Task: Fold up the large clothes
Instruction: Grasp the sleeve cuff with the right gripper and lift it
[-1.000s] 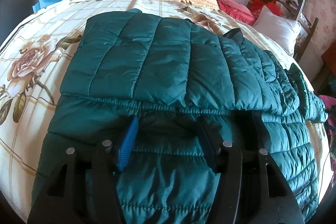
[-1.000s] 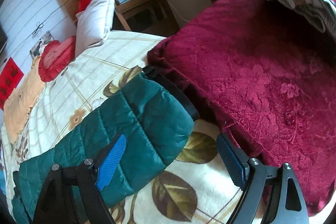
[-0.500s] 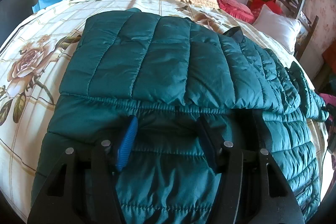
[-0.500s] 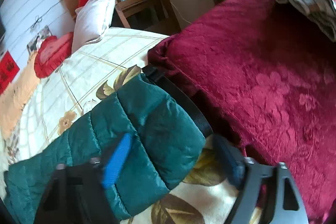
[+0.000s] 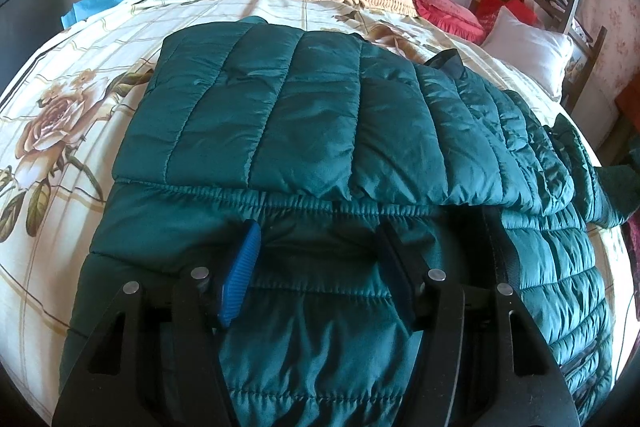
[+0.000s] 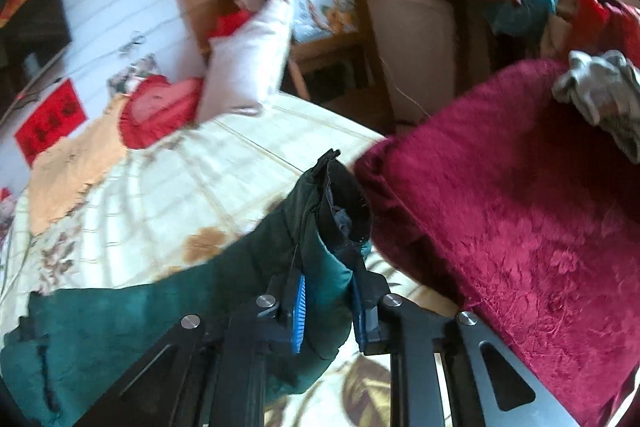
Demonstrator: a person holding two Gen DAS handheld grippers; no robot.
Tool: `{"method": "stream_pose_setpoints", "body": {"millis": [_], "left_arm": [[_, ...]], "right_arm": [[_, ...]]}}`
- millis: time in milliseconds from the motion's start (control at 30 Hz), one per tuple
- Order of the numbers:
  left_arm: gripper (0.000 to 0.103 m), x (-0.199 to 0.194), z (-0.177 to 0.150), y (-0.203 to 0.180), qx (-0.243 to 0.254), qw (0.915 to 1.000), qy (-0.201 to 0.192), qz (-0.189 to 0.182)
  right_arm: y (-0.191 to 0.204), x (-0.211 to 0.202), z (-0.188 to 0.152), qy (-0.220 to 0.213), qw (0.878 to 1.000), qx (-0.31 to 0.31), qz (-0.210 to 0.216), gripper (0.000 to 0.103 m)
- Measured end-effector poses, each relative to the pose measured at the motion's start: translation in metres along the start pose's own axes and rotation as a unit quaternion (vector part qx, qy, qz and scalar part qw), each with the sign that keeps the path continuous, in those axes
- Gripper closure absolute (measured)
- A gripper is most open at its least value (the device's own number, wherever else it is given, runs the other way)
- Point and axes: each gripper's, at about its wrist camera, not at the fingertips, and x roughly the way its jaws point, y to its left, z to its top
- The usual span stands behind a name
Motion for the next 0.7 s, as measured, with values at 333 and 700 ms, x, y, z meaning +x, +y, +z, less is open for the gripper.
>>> {"method": "stream_pose_setpoints", "body": {"millis": [333, 700], "left_arm": [[0.043, -0.001, 0.000, 0.002, 0.000, 1.0000, 0.000, 0.000], [0.043, -0.003, 0.001, -0.001, 0.006, 1.0000, 0.008, -0.001]], "right_arm": [[0.061, -0.047, 0.000, -0.012, 0.996, -0.065, 0.063, 0.086], [0.152, -0.084, -0.022, 0.004, 0.981, -0.133, 0.142, 0.086]]}}
